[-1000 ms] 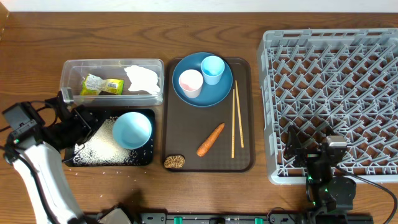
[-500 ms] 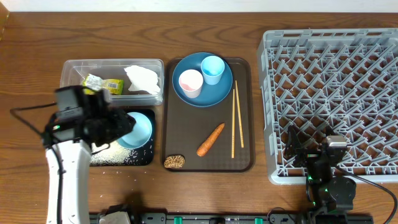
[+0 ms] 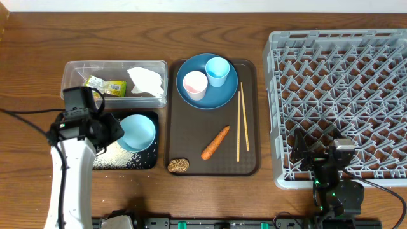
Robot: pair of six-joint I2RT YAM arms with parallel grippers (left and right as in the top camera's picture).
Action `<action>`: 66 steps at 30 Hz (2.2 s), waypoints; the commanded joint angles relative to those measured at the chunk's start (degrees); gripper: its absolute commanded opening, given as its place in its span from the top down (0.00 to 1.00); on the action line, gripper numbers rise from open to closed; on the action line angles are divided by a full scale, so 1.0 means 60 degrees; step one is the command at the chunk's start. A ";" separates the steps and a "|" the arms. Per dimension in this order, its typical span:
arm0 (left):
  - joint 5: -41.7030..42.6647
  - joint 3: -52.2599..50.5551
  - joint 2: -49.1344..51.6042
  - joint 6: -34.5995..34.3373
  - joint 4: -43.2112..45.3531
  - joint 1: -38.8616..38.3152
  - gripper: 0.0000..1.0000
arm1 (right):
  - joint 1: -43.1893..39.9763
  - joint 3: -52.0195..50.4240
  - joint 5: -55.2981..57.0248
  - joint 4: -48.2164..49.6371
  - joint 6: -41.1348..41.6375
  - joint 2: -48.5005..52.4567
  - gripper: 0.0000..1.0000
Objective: Sort waste into correct bins and load items into the dishwasher rack
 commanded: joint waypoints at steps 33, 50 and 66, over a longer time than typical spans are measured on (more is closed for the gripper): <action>0.0390 -0.0874 0.2514 -0.0259 0.1319 0.0033 0.75 | -0.0029 -0.0015 -0.0004 -0.0033 -0.0069 -0.0051 0.01; 0.0379 -0.0554 0.1104 -0.0182 0.0925 0.0033 0.94 | -0.0029 -0.0015 -0.0004 -0.0033 -0.0069 -0.0051 0.01; 0.1592 -0.0517 -0.1257 -0.0175 0.0404 -0.0124 0.94 | -0.0029 -0.0018 -0.0004 -0.0033 -0.0069 -0.0051 0.01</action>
